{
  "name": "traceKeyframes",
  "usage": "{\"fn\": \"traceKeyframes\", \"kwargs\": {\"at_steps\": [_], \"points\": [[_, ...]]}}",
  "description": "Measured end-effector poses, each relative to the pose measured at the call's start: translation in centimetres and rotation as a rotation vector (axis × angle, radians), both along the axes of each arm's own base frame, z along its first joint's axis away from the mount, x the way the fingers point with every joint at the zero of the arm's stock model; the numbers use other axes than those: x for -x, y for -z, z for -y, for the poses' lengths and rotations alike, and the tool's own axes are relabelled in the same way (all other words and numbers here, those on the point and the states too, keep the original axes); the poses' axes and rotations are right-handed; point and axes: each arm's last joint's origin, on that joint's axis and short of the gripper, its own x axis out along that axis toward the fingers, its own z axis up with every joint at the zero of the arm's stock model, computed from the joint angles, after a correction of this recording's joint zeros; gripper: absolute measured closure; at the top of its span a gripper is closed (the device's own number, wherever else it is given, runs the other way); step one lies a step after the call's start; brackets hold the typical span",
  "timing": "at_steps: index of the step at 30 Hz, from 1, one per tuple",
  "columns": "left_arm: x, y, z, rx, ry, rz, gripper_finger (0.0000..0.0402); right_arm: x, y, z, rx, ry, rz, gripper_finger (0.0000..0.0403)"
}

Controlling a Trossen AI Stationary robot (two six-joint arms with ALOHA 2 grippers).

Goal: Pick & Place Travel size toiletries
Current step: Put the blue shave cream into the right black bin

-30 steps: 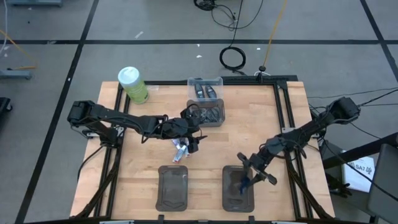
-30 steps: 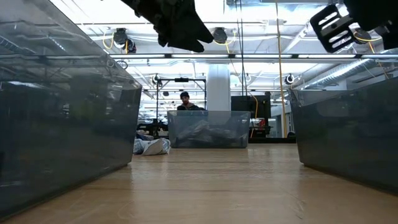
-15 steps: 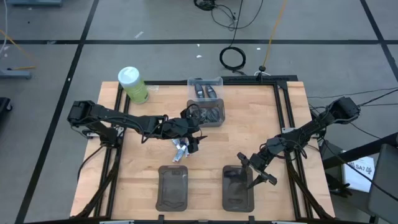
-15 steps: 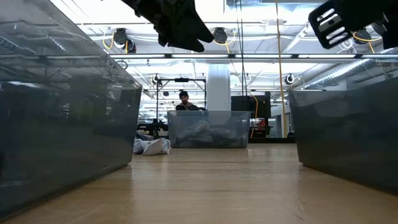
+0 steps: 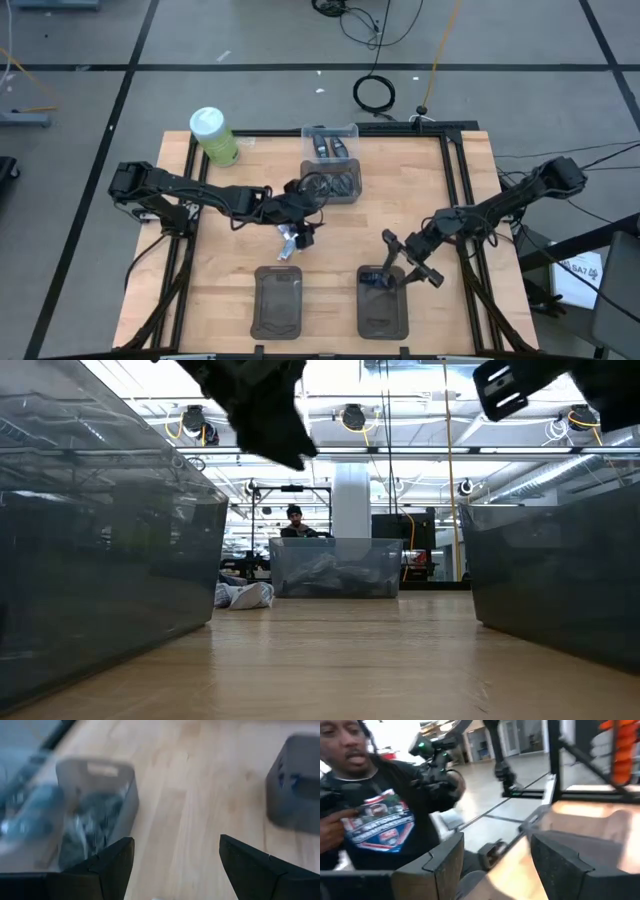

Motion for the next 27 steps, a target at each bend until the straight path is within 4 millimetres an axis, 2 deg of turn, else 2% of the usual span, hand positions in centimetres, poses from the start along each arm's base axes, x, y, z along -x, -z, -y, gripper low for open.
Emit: {"fn": "traceKeyframes", "kwargs": {"at_steps": [7, 13, 20, 27], "points": [[1.3, 1.3, -0.2, 0.152, -0.187, -0.134, 0.0114, 0.1, -0.3, 2.2, 0.15, 0.37, 0.033, 0.0186], [1.9, 1.8, -0.3, 0.322, -0.41, -0.141, 0.0114, 0.4, -0.9, 3.4, 0.232, 0.607, 0.066, 0.0188], [3.3, 3.5, -0.9, 0.447, -0.659, -0.194, 0.0115, 0.5, -0.6, 3.7, 0.255, 0.658, 0.034, 0.0187], [3.8, 5.4, -1.9, 0.42, -0.776, -0.201, 0.0115, 0.5, -0.6, 3.6, 0.254, 0.656, 0.034, 0.019]]}}
